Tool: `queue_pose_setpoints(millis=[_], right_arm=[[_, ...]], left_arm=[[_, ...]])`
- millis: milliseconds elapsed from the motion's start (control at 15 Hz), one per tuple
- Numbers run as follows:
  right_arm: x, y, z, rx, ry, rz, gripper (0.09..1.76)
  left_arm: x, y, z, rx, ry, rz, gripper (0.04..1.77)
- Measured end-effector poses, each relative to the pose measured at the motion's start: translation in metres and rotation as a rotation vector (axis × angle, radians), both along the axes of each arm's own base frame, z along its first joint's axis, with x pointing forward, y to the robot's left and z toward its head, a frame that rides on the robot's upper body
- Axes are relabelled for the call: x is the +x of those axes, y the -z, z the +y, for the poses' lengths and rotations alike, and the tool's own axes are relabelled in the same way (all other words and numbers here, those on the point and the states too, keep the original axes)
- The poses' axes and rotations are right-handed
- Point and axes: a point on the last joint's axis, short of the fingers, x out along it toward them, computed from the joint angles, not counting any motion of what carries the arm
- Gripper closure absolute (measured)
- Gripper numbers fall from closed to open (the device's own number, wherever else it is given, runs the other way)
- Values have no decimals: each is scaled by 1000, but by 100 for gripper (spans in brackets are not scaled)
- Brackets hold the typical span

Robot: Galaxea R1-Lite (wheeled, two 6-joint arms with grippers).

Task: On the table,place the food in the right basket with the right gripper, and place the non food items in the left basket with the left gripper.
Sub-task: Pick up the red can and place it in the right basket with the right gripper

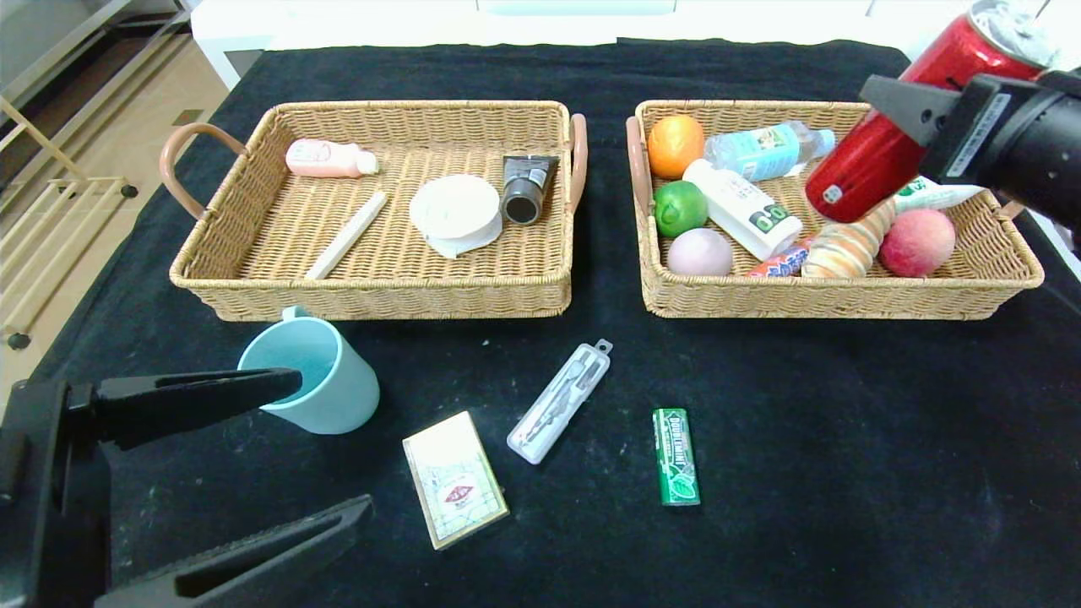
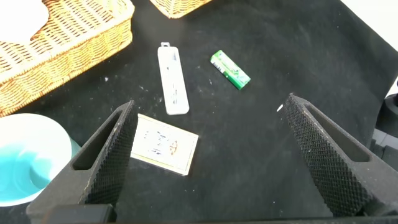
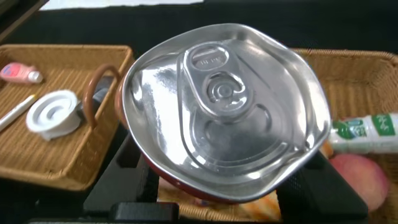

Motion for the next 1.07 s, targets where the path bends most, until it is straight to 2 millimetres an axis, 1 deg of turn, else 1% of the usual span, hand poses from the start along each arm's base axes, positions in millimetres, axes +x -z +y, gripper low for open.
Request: queue_pose_setpoints(millis=[200, 333, 467, 667, 1067], right_arm=[[32, -7, 2, 4, 32, -14, 79], [53, -6, -1, 1, 65, -10, 79], [69, 0, -5, -6, 95, 9, 79], [87, 8, -13, -12, 134, 25, 79], [109, 14, -21, -15, 174, 36, 79]], left_arm=[[1, 1, 0, 1, 0, 2, 9], [1, 1, -1, 3, 1, 4, 9], [1, 2, -1, 5, 1, 7, 9], [2, 3, -1, 9, 0, 12, 9], [3, 4, -2, 13, 1, 17, 9]])
